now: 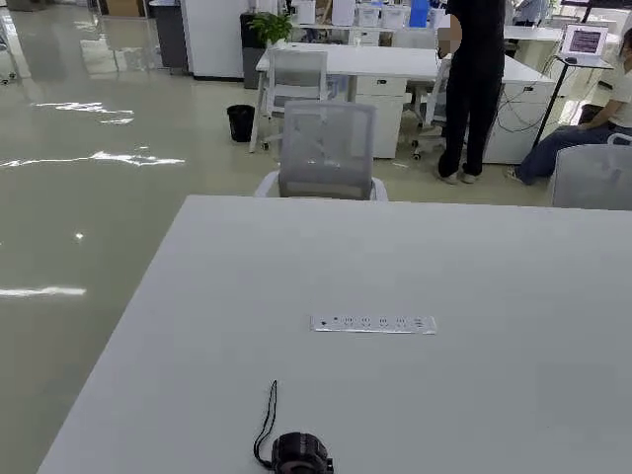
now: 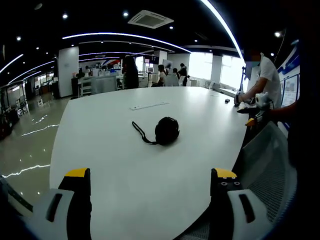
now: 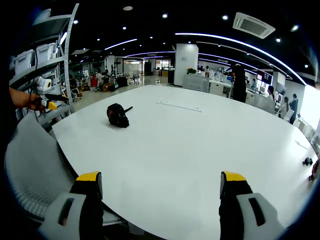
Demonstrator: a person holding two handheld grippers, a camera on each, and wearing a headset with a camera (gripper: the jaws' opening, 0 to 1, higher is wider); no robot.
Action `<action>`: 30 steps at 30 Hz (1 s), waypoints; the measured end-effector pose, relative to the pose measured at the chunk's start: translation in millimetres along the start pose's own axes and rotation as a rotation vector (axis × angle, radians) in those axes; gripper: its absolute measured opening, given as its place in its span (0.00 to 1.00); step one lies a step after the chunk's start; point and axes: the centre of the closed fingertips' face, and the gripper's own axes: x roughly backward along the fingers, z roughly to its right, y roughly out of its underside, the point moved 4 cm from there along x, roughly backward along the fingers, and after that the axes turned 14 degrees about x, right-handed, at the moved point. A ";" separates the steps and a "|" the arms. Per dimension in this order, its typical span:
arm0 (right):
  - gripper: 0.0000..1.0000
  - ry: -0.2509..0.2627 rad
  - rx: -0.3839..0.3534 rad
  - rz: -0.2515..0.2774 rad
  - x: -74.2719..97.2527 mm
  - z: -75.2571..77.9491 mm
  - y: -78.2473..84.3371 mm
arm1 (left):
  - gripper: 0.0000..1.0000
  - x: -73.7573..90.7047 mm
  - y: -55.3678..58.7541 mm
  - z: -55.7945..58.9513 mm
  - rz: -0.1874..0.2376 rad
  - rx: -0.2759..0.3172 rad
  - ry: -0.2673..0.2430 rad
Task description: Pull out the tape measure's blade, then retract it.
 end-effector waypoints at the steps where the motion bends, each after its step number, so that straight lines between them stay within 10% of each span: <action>1: 1.00 -0.001 0.003 0.000 -0.8 0.4 -0.3 | 0.99 -0.8 -0.6 0.2 0.000 -0.001 0.002; 30: 0.99 -0.104 0.077 0.040 -49.6 4.1 -31.6 | 0.96 -60.2 -23.5 10.0 -0.057 -0.071 0.081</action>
